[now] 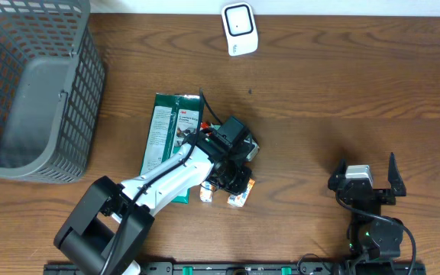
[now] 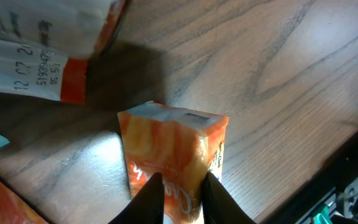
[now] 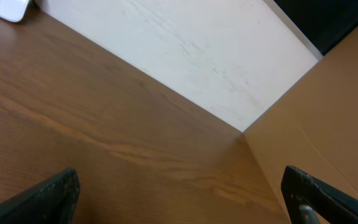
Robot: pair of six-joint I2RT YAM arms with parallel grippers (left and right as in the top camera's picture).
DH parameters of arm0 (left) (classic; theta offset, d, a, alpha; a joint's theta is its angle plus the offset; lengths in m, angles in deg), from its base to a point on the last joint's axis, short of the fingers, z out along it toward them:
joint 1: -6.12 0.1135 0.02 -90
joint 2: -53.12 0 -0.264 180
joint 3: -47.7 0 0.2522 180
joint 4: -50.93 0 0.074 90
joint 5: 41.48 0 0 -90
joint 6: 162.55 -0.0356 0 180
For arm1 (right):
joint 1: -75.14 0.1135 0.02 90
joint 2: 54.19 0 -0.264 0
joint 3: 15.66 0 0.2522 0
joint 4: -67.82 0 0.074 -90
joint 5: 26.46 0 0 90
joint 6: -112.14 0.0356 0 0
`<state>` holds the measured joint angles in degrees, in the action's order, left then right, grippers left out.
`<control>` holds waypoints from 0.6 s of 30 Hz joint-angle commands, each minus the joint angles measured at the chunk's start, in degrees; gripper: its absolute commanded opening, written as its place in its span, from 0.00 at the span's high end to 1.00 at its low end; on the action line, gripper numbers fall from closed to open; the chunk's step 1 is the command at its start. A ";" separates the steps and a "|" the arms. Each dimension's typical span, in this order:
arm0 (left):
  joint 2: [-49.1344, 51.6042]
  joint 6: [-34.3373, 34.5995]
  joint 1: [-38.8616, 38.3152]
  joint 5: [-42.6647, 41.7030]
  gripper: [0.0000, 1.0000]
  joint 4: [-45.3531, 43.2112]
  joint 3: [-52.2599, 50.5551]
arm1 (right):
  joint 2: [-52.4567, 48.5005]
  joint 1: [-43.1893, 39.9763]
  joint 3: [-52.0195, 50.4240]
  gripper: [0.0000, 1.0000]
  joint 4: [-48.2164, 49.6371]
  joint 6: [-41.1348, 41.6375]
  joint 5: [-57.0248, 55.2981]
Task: Scan the item barcode
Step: 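Move the tissue pack beside the jar and set it down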
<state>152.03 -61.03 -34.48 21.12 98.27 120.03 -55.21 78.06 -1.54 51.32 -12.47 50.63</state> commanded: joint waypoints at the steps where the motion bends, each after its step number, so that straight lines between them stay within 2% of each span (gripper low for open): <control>1: 0.42 -1.01 0.31 3.08 0.77 0.17 -0.39 | 0.11 0.39 -0.02 0.01 -0.22 -0.37 -0.55; 10: 0.42 -1.01 0.31 4.57 0.75 0.35 -0.37 | 0.11 0.39 -0.02 0.01 -0.22 -0.37 -0.55; 13: 0.42 -1.01 0.31 4.59 0.69 0.35 -0.37 | 0.11 0.39 -0.02 0.01 -0.22 -0.37 -0.55; 16: 0.42 -1.01 0.31 4.98 0.68 0.35 -0.37 | 0.11 0.39 -0.02 0.01 -0.22 -0.37 -0.55; 18: 0.42 -1.01 0.31 5.84 0.79 0.35 -0.37 | 0.11 0.39 -0.02 0.01 -0.22 -0.37 -0.55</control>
<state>152.03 -61.24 -34.45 24.83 98.36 120.03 -55.21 78.06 -1.54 51.34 -12.47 50.63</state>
